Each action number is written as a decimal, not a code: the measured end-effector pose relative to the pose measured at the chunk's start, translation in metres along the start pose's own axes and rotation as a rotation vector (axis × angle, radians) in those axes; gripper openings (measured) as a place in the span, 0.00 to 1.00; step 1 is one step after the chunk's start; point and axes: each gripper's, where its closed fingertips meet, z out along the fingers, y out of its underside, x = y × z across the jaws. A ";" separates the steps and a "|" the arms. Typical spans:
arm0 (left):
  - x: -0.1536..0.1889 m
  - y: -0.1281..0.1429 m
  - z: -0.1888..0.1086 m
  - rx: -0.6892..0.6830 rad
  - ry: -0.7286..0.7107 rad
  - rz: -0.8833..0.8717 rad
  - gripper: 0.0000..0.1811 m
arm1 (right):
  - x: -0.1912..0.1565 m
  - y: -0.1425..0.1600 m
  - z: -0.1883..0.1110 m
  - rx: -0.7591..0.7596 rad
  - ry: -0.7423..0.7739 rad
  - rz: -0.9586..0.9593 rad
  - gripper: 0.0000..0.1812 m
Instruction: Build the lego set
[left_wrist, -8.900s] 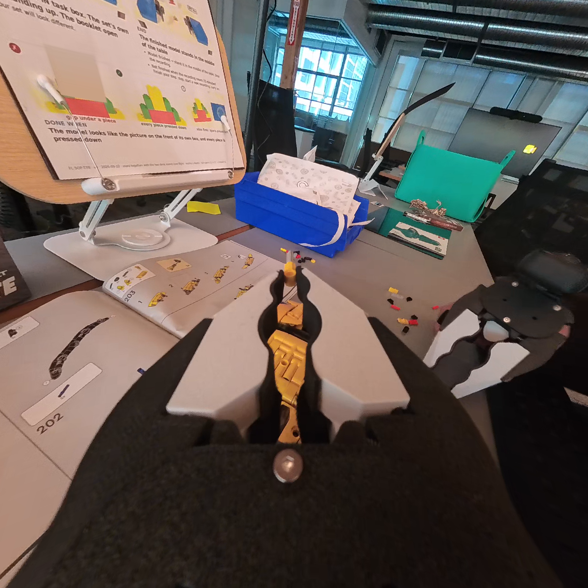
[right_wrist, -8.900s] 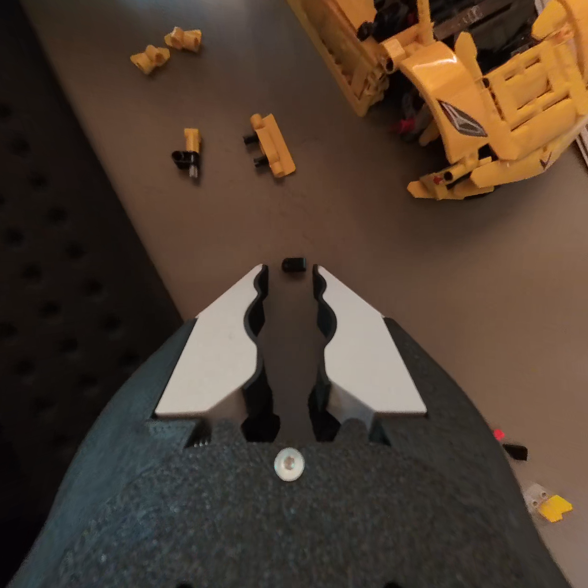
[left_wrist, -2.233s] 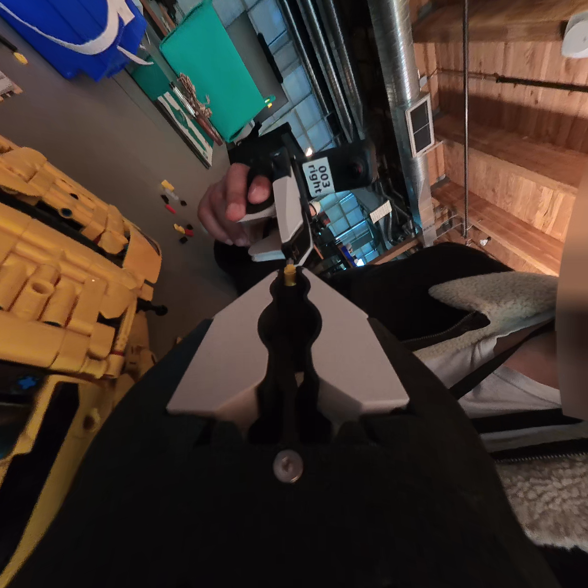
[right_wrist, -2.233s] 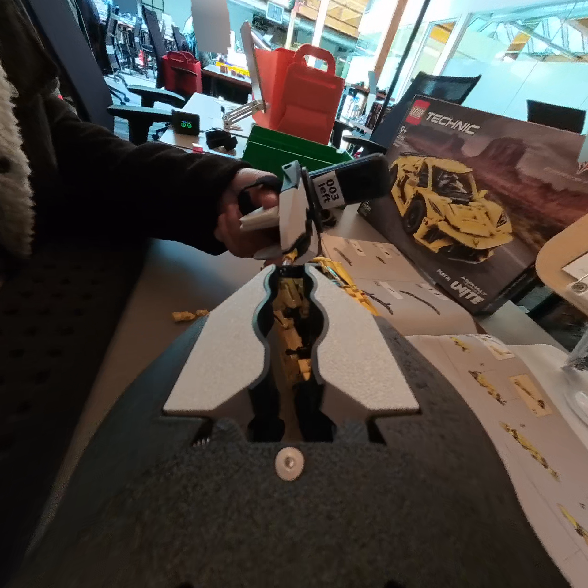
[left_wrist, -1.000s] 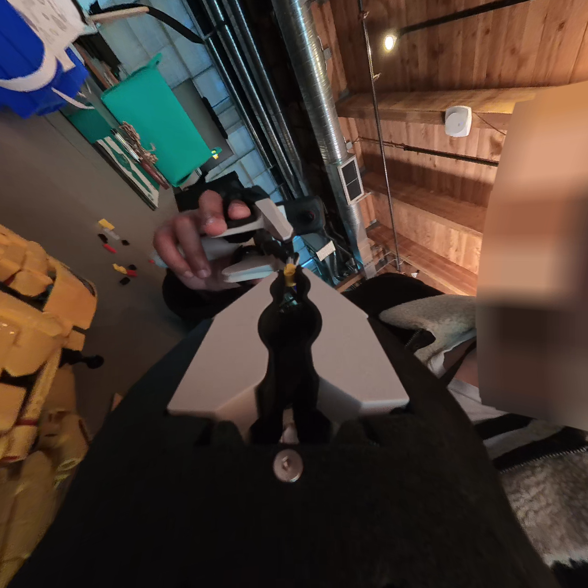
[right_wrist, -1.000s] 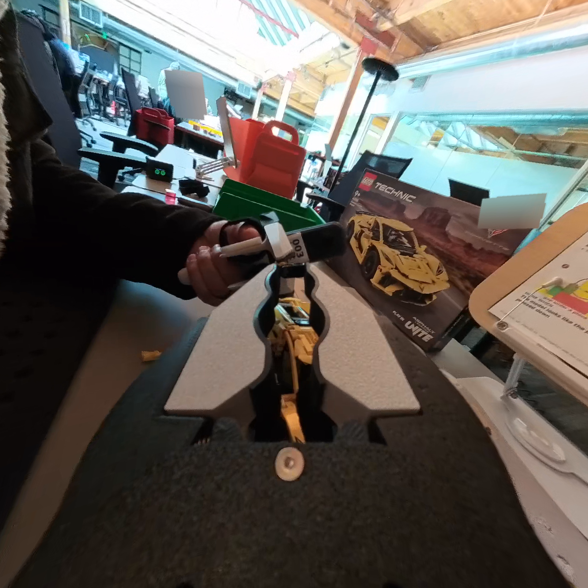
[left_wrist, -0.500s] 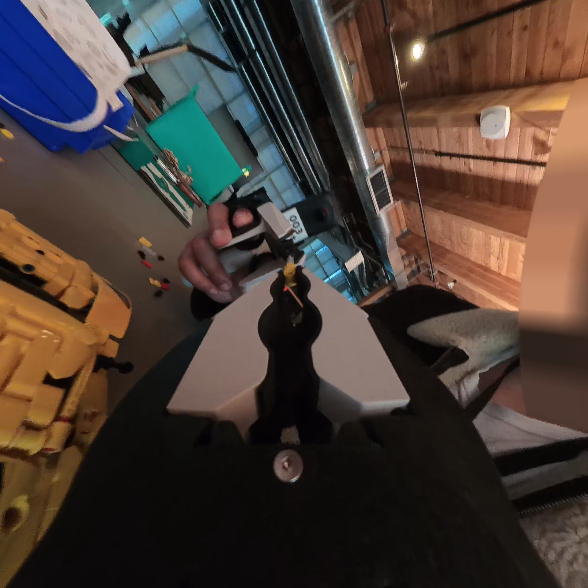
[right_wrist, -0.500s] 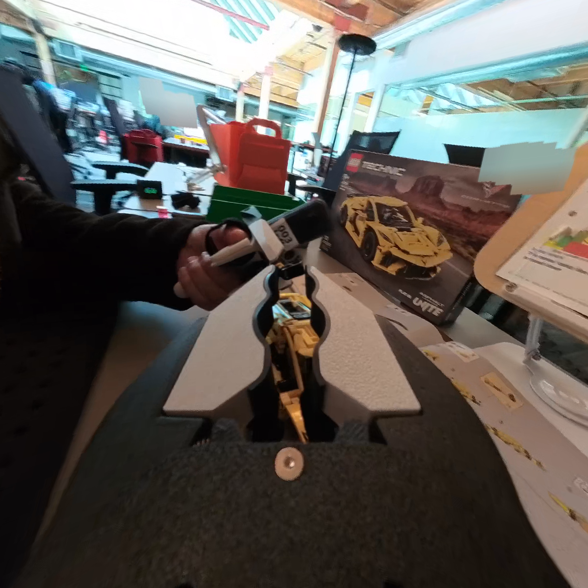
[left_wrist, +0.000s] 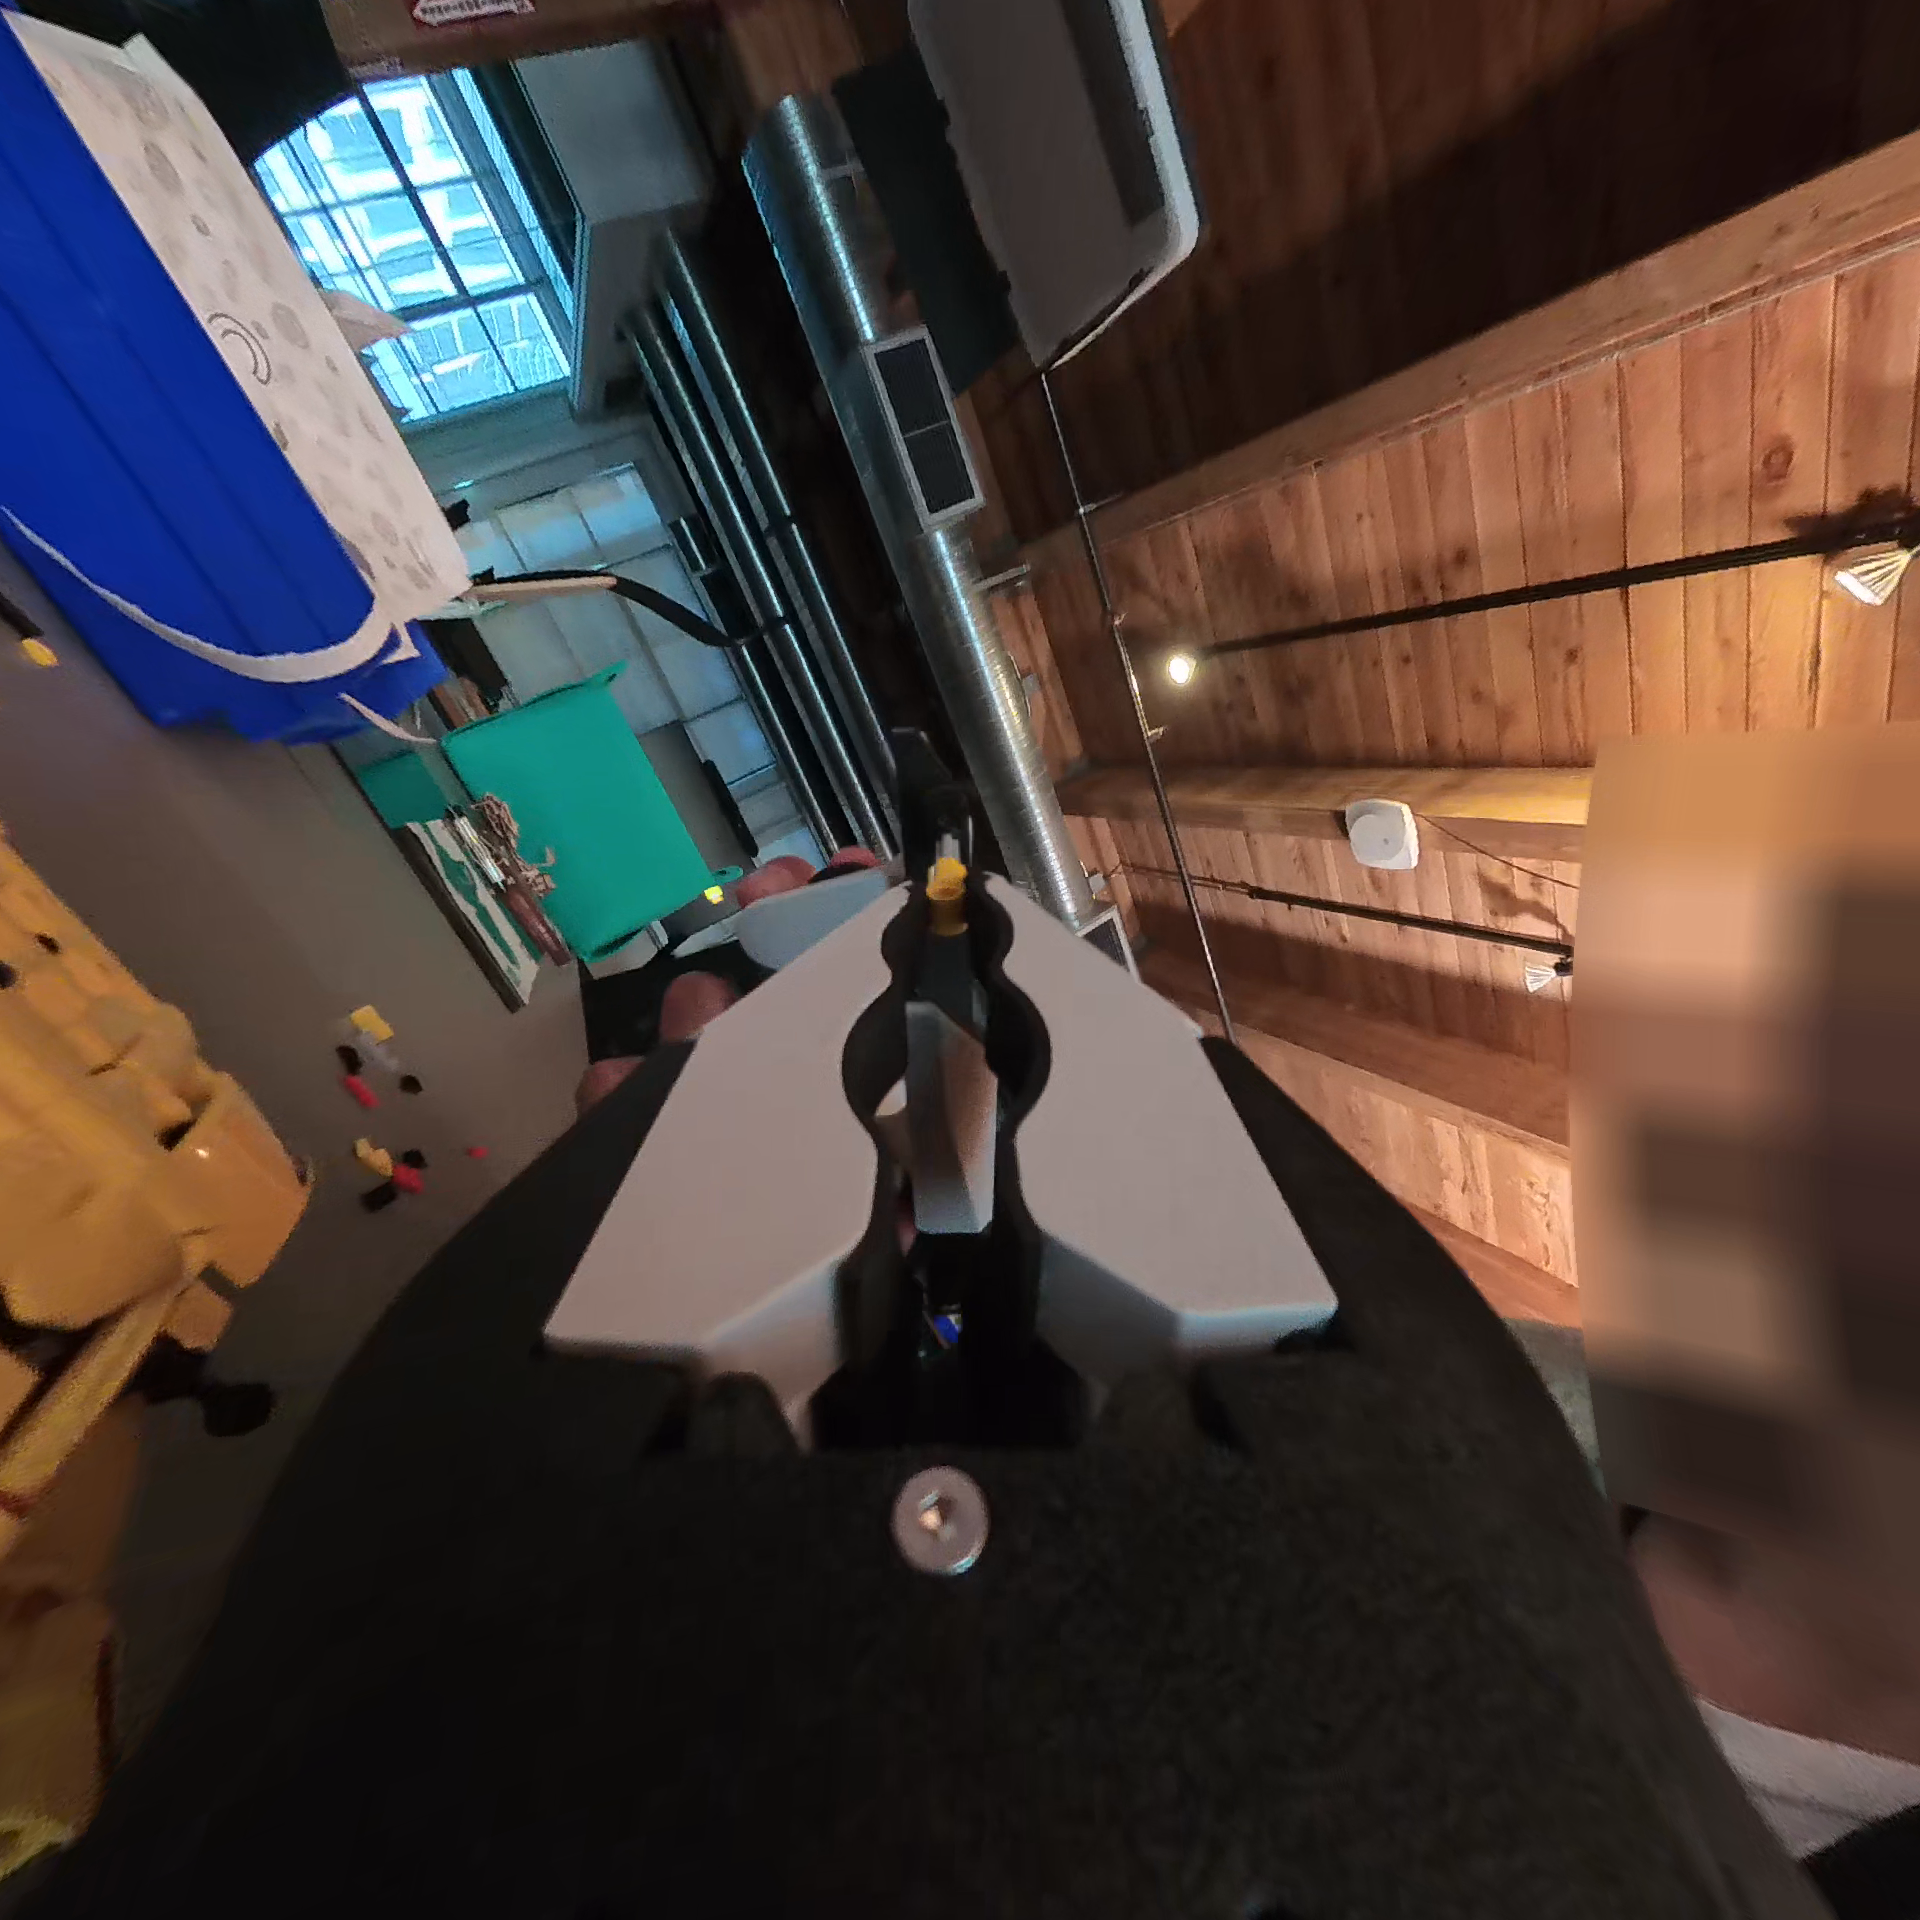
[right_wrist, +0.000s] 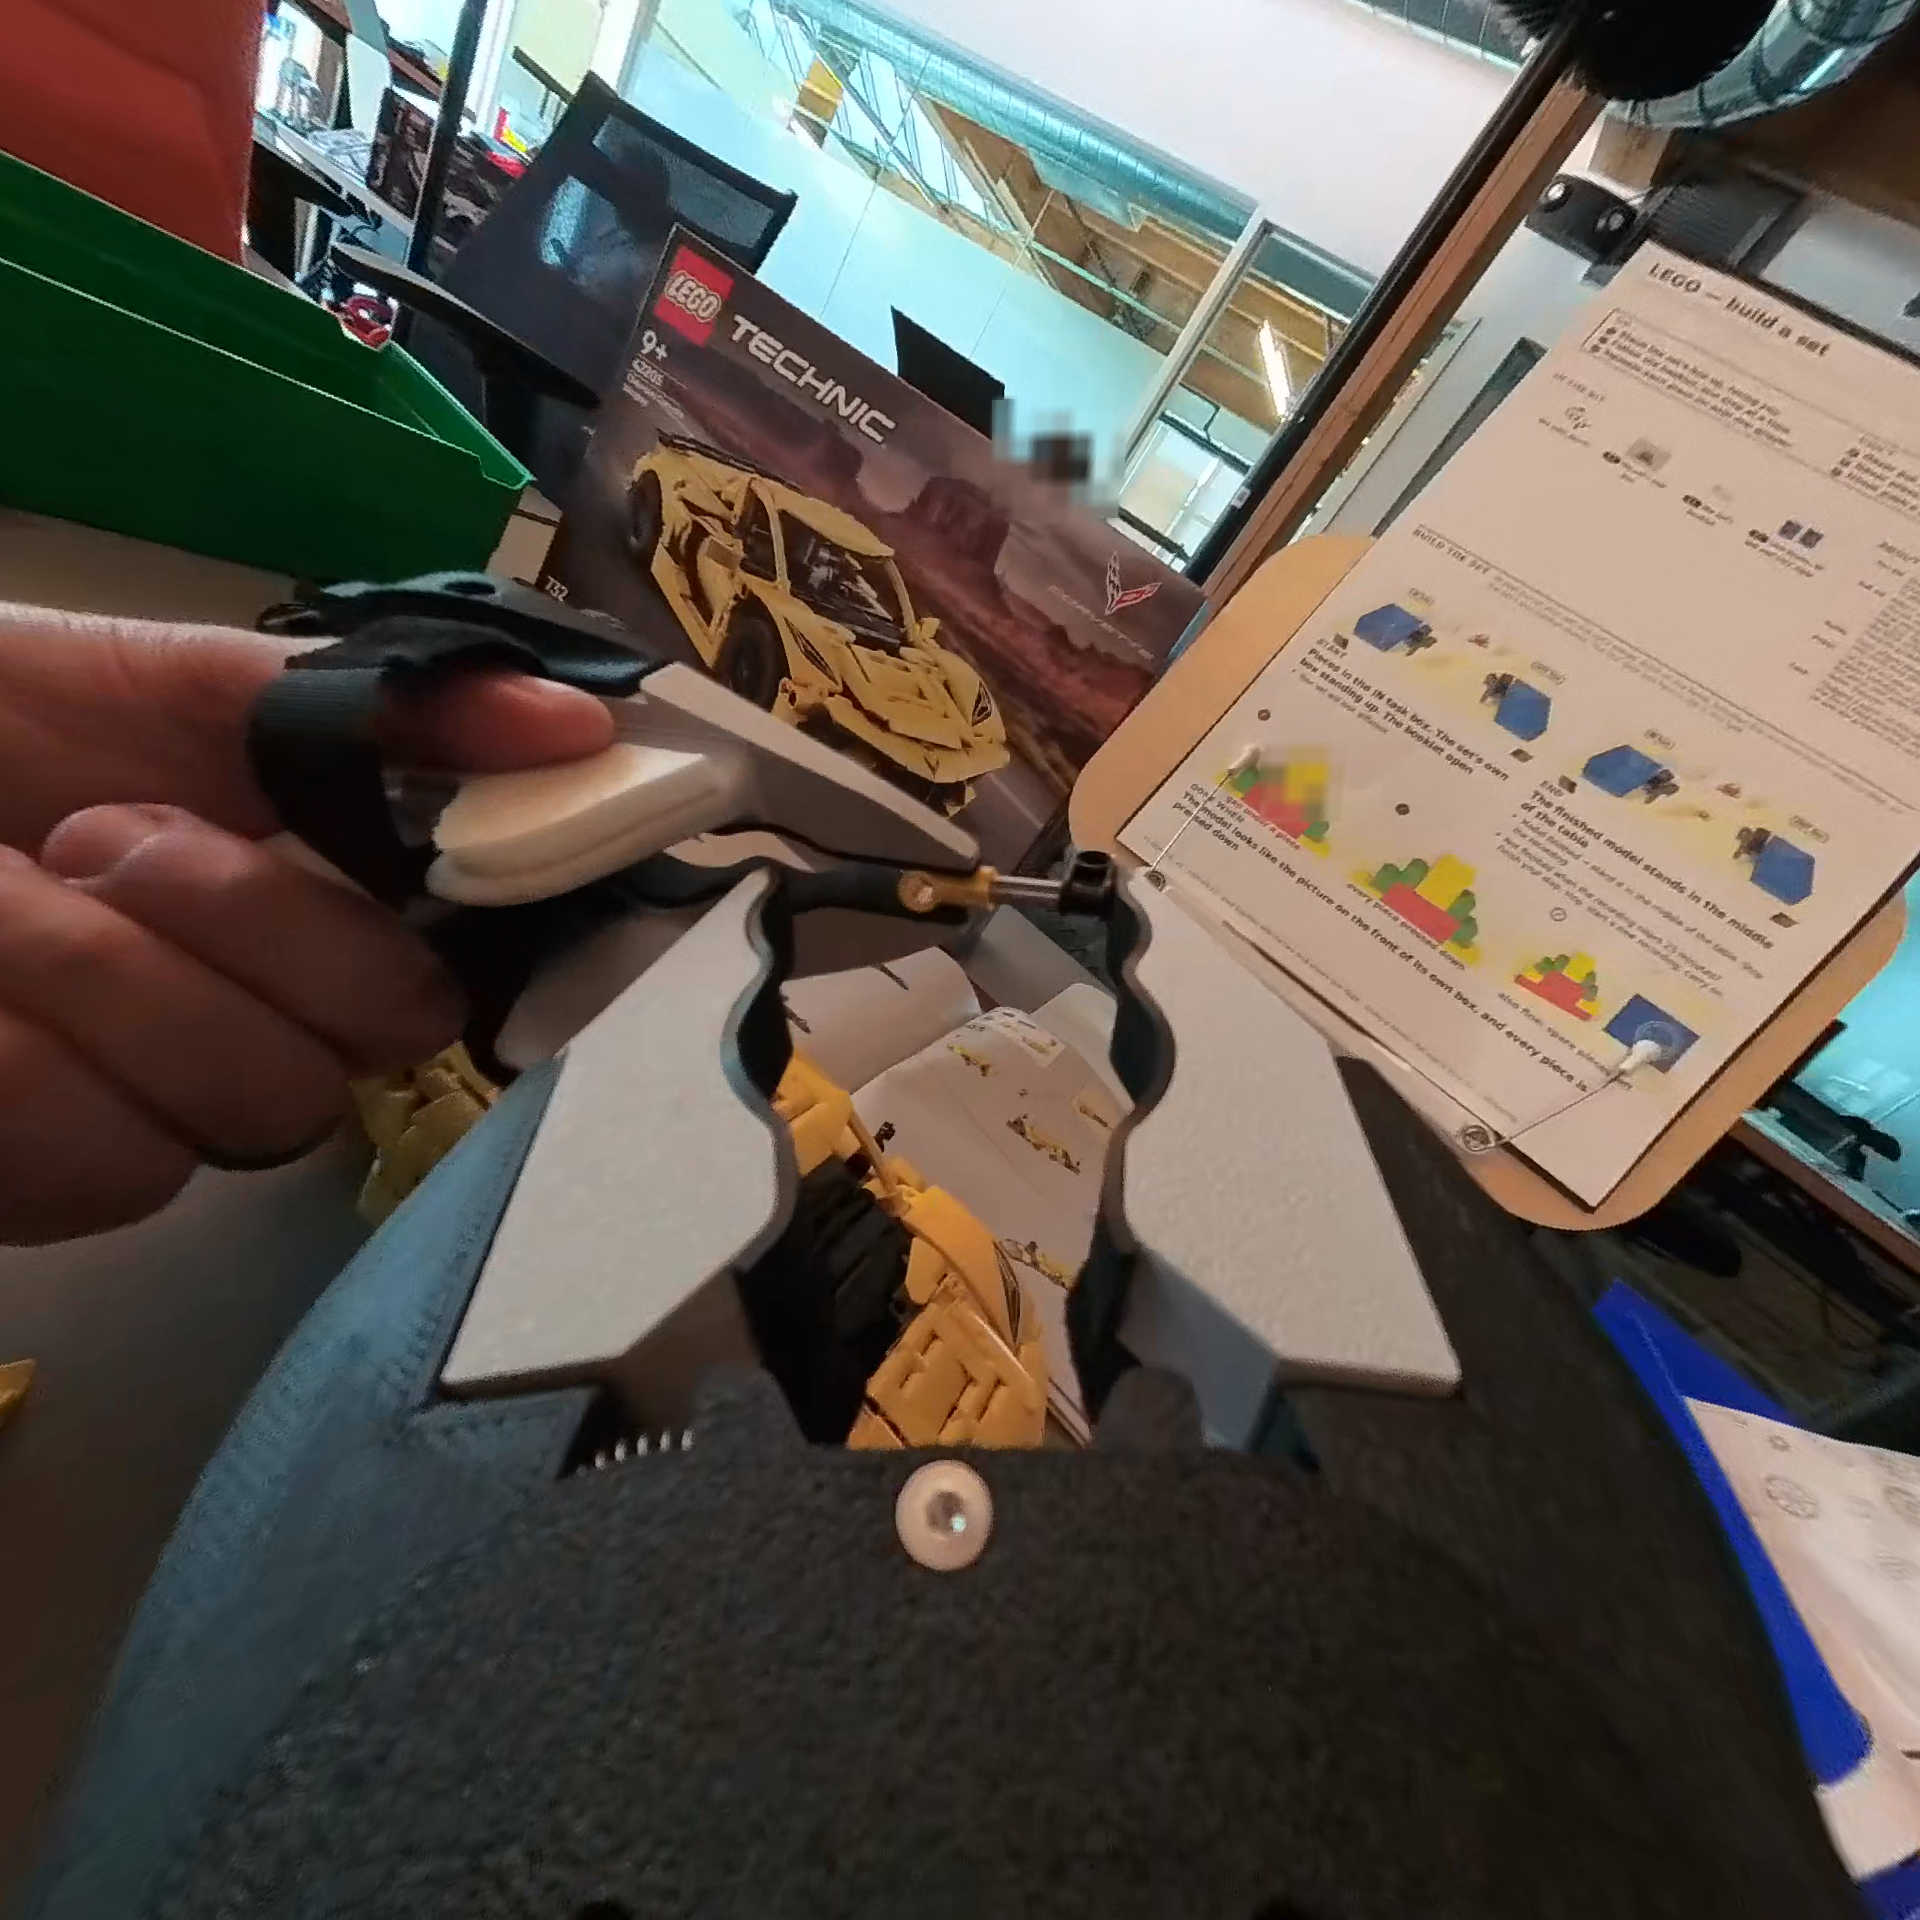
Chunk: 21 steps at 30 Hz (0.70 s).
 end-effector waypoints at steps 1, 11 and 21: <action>0.000 0.001 0.000 -0.009 0.002 -0.008 0.04 | 0.000 0.000 -0.001 0.004 -0.008 0.010 0.32; 0.000 0.025 0.001 -0.207 -0.004 0.021 0.04 | -0.009 -0.002 -0.017 0.076 -0.290 0.129 0.21; 0.001 0.036 0.000 -0.293 -0.016 0.056 0.04 | -0.015 -0.002 -0.026 0.082 -0.353 0.080 0.21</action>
